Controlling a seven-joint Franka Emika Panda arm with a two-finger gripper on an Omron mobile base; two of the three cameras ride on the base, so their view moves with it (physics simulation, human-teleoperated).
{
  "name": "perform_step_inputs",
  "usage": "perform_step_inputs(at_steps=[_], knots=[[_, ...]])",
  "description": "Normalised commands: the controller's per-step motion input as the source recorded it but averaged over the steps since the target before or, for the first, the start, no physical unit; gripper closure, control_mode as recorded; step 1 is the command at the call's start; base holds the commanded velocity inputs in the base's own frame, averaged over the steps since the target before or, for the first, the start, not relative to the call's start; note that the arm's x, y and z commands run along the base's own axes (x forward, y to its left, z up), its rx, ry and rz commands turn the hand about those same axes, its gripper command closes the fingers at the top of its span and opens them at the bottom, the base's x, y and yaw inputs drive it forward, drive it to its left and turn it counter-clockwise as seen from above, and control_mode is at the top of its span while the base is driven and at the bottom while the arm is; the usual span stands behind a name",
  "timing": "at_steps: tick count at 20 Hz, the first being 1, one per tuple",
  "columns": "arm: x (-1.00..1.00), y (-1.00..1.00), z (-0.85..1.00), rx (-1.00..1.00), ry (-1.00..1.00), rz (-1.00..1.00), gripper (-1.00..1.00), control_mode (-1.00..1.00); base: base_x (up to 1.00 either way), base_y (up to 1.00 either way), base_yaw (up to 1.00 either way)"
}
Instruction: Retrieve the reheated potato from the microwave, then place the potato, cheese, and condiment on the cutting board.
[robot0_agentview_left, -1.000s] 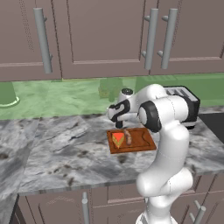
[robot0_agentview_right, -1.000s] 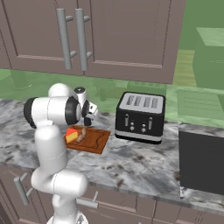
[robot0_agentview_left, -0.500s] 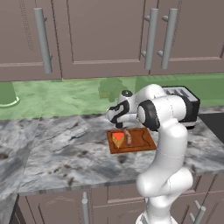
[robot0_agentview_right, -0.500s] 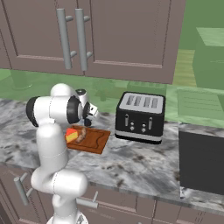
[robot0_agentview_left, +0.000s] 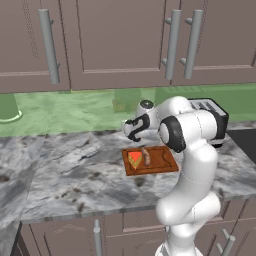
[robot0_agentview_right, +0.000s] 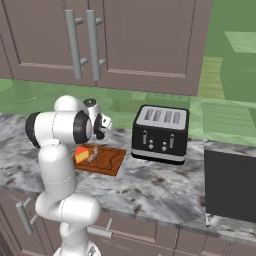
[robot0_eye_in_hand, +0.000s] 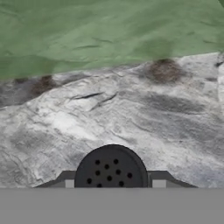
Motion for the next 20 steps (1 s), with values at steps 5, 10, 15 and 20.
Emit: perform_step_inputs(at_steps=[5,10,15,20], knots=[[-0.01,-0.26,0.23,0.00,-0.10,0.00,1.00,-1.00,0.00,0.00,0.00],[-0.21,-0.40,0.02,0.00,0.00,0.00,1.00,-1.00,0.00,0.00,0.00],[-0.64,-0.26,0.00,0.00,0.00,0.00,1.00,-1.00,0.00,0.00,0.00],[-0.79,-0.25,0.00,0.00,0.00,0.00,1.00,-1.00,0.00,0.00,0.00]])
